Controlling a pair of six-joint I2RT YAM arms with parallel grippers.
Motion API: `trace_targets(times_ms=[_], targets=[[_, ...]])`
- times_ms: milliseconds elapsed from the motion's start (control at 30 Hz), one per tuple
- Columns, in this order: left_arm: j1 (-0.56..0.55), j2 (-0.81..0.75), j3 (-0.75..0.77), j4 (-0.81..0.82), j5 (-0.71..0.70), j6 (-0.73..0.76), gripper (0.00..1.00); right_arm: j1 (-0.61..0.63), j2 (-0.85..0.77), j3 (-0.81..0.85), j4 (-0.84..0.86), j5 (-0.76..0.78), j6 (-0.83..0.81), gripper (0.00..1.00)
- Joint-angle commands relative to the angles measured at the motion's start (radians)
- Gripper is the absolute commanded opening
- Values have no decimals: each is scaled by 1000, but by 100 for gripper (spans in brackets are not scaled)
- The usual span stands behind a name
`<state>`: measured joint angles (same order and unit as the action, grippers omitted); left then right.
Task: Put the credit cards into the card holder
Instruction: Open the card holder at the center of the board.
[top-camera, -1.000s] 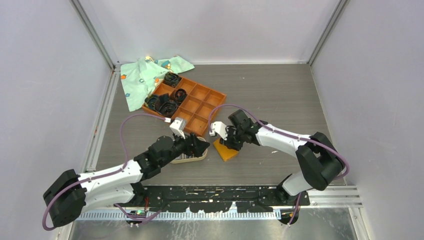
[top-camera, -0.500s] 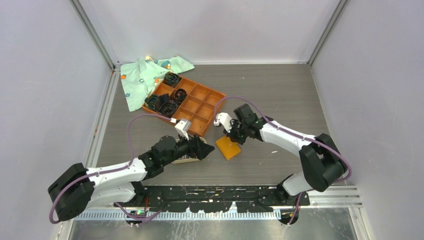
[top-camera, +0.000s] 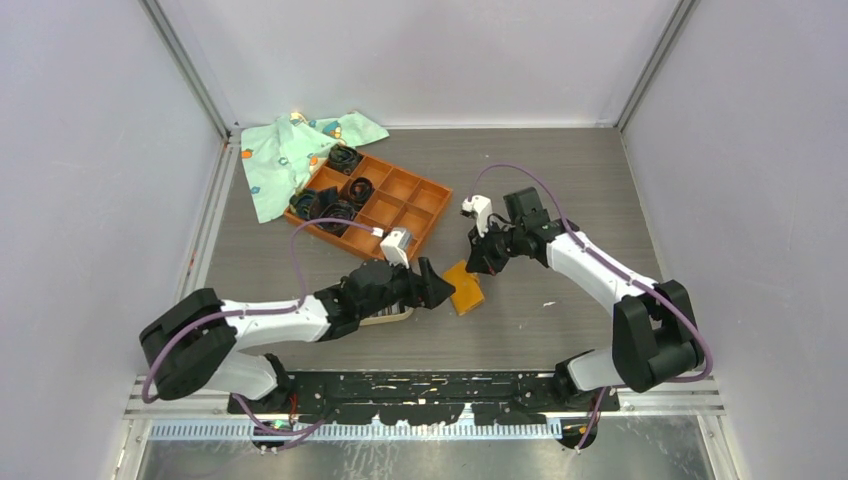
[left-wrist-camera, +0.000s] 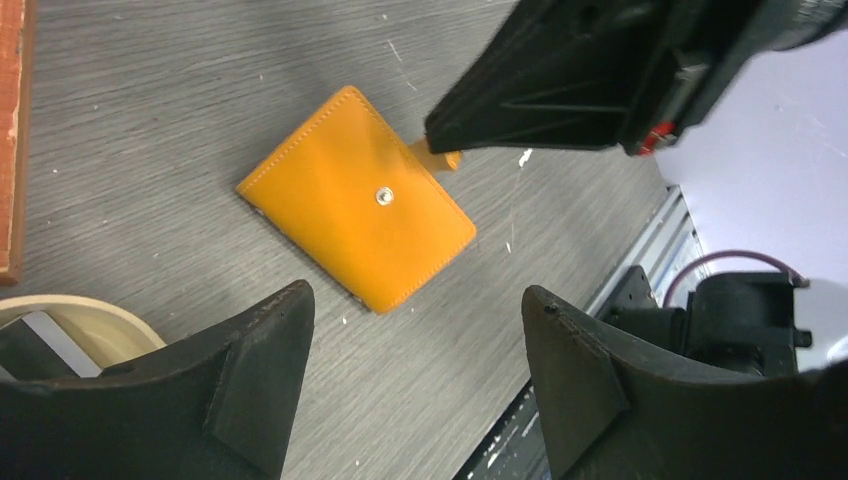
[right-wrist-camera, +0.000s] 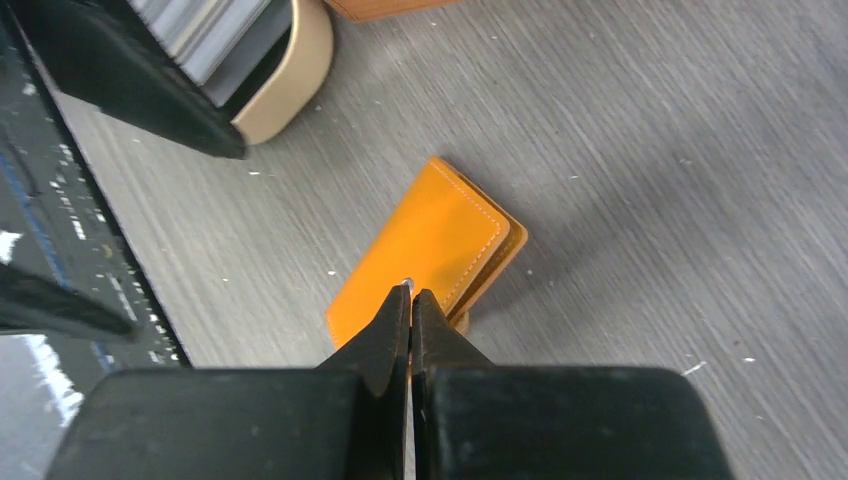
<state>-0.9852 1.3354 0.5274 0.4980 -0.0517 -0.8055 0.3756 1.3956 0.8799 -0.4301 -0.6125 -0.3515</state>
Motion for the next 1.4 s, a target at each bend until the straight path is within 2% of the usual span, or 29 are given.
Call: trace_targets(times_ms=[0, 333, 700, 833, 967, 1033, 1167, 1267, 1367], targets=[[-13, 68, 71, 13, -72, -50, 76, -22, -41, 50, -1, -128, 69, 1], [-36, 205, 163, -36, -115, -62, 78, -30, -71, 45, 17, -162, 101, 1], [-53, 243, 227, -155, -180, -13, 78, -36, -76, 45, 14, -161, 95, 1], [-53, 252, 239, -178, -193, 3, 63, -44, -79, 44, 13, -151, 89, 1], [-53, 239, 244, -231, -214, 24, 54, -57, -83, 47, 4, -116, 74, 1], [-53, 230, 239, -241, -228, 37, 46, -64, -86, 47, 0, -97, 65, 1], [-53, 230, 240, -260, -244, 61, 40, -74, -87, 47, -8, -79, 50, 1], [-53, 236, 252, -283, -249, 80, 32, -77, -83, 50, -17, -71, 43, 1], [-53, 232, 266, -308, -264, 108, 30, -78, -78, 53, -26, -65, 34, 1]])
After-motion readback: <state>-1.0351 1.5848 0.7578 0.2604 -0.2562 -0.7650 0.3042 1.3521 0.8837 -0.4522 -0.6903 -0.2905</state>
